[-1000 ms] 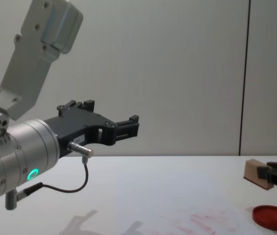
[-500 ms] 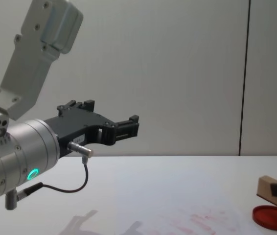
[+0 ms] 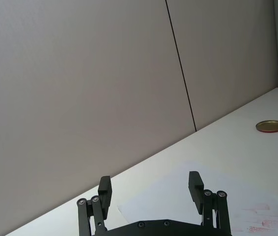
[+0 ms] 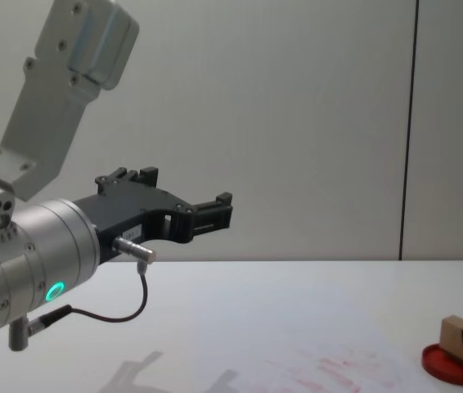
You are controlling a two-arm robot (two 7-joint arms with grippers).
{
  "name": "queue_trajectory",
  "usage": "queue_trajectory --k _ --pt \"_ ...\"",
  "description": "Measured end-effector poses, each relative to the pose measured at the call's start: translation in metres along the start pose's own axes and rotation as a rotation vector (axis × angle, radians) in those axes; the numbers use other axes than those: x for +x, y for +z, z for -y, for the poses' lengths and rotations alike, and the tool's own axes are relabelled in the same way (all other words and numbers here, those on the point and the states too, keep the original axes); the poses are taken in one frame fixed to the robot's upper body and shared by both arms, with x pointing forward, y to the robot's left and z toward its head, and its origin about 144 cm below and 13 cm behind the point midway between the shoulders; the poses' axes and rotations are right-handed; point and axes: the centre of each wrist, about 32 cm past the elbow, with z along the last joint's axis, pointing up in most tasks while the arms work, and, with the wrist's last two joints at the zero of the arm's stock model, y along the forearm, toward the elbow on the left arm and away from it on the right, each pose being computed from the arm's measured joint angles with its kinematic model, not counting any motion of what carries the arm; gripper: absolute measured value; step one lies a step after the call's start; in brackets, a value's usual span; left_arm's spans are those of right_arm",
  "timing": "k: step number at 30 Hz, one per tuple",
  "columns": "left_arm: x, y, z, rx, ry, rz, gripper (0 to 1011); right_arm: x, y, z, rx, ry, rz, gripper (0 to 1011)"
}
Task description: Use the one hand to pick up the stamp and affix it onto the A4 paper.
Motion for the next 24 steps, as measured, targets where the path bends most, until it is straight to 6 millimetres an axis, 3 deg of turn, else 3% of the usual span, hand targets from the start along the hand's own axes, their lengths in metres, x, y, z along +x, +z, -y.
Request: queue_trajectory --k 12,16,24 --pt "0.0 0.0 0.0 0.0 0.0 0.0 993 -0.0013 -0.0072 -0.0012 -0.02 -0.003 -0.013 250" --pt "0.0 0.0 0.0 0.0 0.0 0.0 993 -0.0017 -0.0087 -0.0018 -0.022 -0.006 -0.016 418" --pt "0.0 0.0 0.0 0.0 0.0 0.0 993 -0.0029 -0.0088 -0.0016 -0.004 -0.013 -0.015 641"
